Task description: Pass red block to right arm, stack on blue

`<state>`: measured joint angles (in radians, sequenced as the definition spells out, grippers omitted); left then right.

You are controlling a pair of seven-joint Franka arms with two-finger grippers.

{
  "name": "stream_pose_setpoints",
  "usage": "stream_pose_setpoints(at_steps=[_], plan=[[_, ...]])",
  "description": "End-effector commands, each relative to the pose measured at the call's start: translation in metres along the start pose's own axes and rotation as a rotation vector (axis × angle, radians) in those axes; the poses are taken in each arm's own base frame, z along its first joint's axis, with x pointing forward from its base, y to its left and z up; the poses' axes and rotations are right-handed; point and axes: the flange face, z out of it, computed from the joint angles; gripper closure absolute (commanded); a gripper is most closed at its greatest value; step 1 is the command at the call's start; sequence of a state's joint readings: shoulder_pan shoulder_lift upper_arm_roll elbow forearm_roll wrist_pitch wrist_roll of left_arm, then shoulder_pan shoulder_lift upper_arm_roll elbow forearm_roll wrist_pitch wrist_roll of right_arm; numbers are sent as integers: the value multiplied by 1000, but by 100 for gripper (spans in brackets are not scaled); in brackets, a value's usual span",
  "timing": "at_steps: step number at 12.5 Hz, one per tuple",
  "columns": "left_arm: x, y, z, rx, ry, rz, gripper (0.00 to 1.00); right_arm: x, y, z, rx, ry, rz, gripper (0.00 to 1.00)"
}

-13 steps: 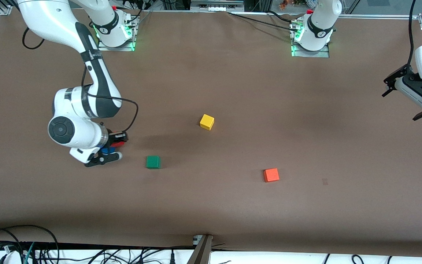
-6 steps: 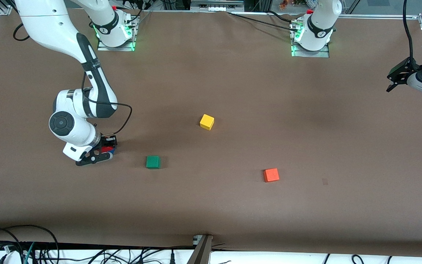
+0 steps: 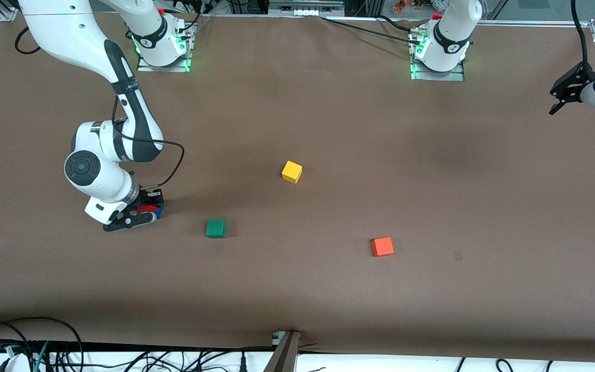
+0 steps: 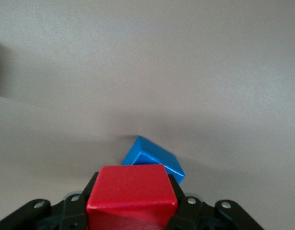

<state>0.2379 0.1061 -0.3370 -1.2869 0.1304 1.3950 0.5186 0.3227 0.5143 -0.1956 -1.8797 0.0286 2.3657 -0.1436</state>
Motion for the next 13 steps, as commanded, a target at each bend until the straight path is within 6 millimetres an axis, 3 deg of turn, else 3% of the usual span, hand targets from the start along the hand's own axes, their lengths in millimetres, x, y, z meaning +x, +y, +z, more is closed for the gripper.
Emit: stream_pose_setpoints(at_steps=[1,4,6,7,8,9,11,13], plan=[[-18,11,-18,-21,32,-30,0,-12,5,0,-10,21,-30,97],[-33,37,-24,-19,25,-232,0,-15,13,3,-18,36,-44,96],[-43,43,-10,-66,7,-342,0,-15,12,3,-18,37,-44,85],[-47,33,0,-77,-8,-372,0,-15,12,3,-17,38,-42,67],[-51,21,16,-89,-20,-399,0,-15,12,3,-12,37,-36,26],[-58,9,31,-122,-30,-428,0,-15,12,2,-10,36,-34,0],[-62,-2,59,-150,-58,-480,0,-14,11,-2,-9,40,-34,0],[-58,-2,75,-148,-71,-574,0,-15,9,-6,-5,36,-36,0]])
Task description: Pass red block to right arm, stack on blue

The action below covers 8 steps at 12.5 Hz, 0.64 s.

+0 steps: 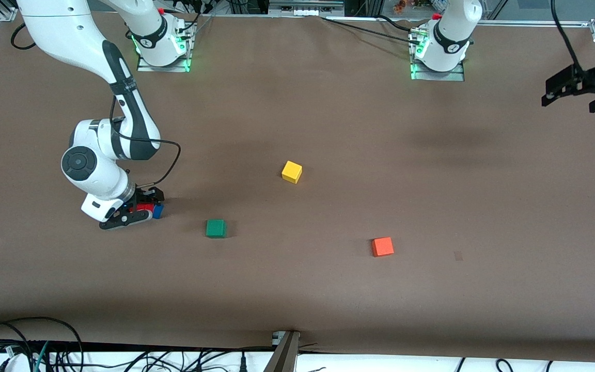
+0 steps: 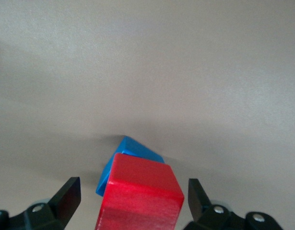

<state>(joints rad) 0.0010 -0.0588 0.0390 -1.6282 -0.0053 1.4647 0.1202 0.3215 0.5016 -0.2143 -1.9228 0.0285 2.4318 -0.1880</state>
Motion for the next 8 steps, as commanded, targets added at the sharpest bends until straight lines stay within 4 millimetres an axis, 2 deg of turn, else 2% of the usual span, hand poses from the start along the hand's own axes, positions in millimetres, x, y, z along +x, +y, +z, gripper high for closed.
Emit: stream_pose_setpoints(at_steps=[1,3,5,6,8], plan=[[-3,7,11,-14,10,-73,0,-7,-4,-19,15,-2,-7,0],[-3,5,3,-15,24,-77,0,-10,-8,-43,31,-34,69,0],[1,10,-9,-1,46,-55,0,-15,-17,-82,53,-43,78,0],[1,13,-10,3,48,-49,0,-20,-15,-101,61,-52,82,0],[1,12,-11,4,51,-57,0,-30,5,-149,73,-50,110,0]])
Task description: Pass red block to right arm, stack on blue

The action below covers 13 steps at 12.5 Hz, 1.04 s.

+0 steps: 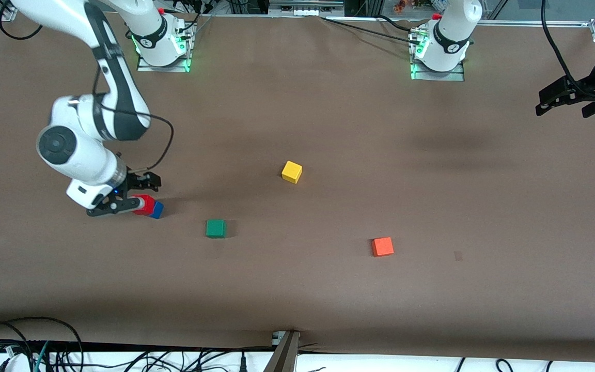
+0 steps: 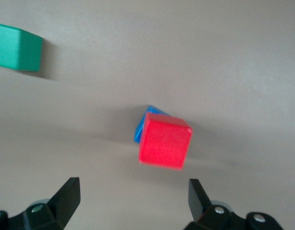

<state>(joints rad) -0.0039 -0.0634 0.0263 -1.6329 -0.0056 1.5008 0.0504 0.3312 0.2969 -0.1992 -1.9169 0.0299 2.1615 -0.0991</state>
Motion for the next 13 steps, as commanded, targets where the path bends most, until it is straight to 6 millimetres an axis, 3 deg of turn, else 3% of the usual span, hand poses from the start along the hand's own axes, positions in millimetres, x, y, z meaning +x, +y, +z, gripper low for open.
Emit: stream_pose_setpoints(at_steps=[1,4,5,7,8,10,13], plan=[[-2,2,-13,-1,24,-5,0,-15,20,-72,18,17,39,0],[-2,-5,-18,-3,34,-11,0,-7,73,-153,9,62,139,0],[2,-1,-16,1,32,-8,0,-7,90,-169,31,84,207,0],[20,0,-9,2,21,-8,0,-16,95,-191,49,65,220,0],[24,1,-2,2,9,-5,0,-24,93,-214,54,75,213,0],[26,-1,0,0,4,-13,0,-37,94,-232,70,56,209,0],[32,-1,13,-7,-23,-16,0,-63,102,-239,93,-44,242,0]])
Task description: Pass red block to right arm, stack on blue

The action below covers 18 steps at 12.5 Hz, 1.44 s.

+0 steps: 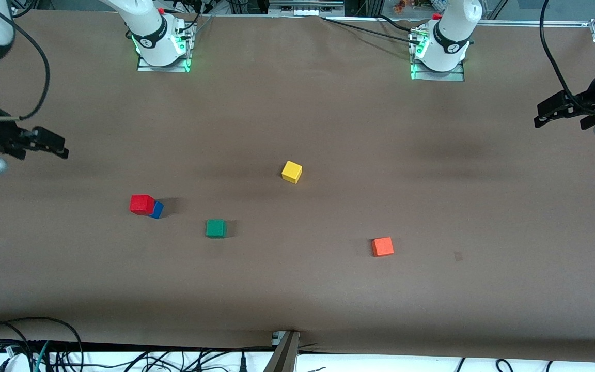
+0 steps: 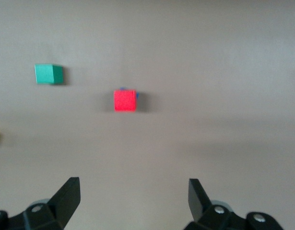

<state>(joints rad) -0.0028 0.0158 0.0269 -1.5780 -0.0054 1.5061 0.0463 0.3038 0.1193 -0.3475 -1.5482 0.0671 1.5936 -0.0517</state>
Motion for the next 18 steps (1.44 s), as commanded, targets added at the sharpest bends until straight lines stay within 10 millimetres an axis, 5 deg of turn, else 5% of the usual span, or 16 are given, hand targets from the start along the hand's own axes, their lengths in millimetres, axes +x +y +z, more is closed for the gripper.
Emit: stream_pose_setpoints(at_steps=[1,7,18], plan=[[5,3,-1,-7,-18,-6,0,-19,23,-7,28,-31,51,0],[3,13,-2,-12,-24,14,0,-56,35,-9,40,98,140,0],[4,21,-9,-12,-6,27,0,-53,27,-15,-9,72,109,0]])
